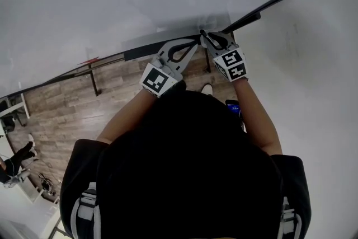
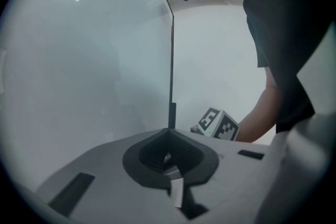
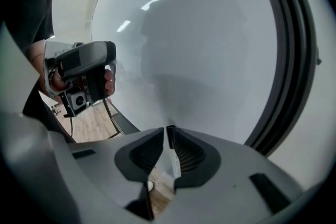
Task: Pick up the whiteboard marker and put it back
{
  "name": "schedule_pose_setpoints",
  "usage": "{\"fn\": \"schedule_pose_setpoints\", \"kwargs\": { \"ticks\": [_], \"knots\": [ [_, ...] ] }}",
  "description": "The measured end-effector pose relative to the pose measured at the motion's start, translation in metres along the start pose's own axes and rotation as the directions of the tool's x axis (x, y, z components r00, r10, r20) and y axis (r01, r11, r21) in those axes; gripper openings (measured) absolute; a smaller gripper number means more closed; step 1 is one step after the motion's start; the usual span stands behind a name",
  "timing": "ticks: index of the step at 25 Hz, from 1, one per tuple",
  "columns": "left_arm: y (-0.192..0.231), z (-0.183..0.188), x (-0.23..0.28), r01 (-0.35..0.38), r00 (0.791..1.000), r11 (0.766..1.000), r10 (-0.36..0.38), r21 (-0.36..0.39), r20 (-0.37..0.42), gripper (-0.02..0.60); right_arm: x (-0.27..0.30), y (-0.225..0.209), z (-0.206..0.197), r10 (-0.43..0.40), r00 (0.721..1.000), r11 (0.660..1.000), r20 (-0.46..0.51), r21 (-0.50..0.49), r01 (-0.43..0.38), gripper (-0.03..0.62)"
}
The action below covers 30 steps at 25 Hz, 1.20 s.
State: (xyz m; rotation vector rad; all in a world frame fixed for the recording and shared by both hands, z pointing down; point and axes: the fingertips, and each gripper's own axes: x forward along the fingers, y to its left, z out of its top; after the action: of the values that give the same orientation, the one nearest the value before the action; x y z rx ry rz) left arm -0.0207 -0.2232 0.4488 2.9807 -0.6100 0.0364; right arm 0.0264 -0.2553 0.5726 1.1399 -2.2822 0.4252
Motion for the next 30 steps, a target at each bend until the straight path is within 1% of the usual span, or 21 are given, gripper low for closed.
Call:
{"fn": "schedule_pose_setpoints", "kwargs": {
  "ticks": [5, 12, 17, 20, 25, 30],
  "knots": [
    [-0.002, 0.003, 0.001, 0.033, 0.999, 0.999, -0.032, -0.009, 0.002, 0.003, 0.010, 0.000, -0.008, -0.022, 0.998, 0.999, -0.058, -0.032, 0.021, 0.079],
    [0.002, 0.002, -0.002, 0.049, 0.999, 0.999, -0.049, -0.021, -0.001, 0.003, 0.026, -0.003, -0.009, -0.036, 0.997, 0.998, -0.074, -0.055, 0.032, 0.083],
    [0.006, 0.001, -0.003, 0.057, 0.998, 0.998, -0.057, -0.026, -0.006, 0.003, 0.030, -0.001, -0.016, -0.035, 0.995, 0.999, -0.095, -0.040, 0.032, 0.080],
    [0.008, 0.000, -0.002, 0.059, 0.998, 0.998, -0.059, -0.035, -0.005, 0.003, 0.029, -0.002, -0.014, -0.048, 0.996, 0.998, -0.078, -0.056, 0.043, 0.064],
    [0.005, -0.001, 0.002, 0.063, 0.998, 0.997, -0.064, -0.038, -0.010, 0.003, 0.016, -0.004, -0.002, -0.043, 0.999, 0.999, -0.017, -0.024, 0.043, 0.063],
    [-0.003, -0.002, 0.008, 0.071, 0.997, 0.997, -0.072, -0.030, -0.011, 0.003, -0.001, -0.004, 0.012, -0.045, 0.998, 0.999, 0.031, -0.027, 0.046, 0.063]
  ]
}}
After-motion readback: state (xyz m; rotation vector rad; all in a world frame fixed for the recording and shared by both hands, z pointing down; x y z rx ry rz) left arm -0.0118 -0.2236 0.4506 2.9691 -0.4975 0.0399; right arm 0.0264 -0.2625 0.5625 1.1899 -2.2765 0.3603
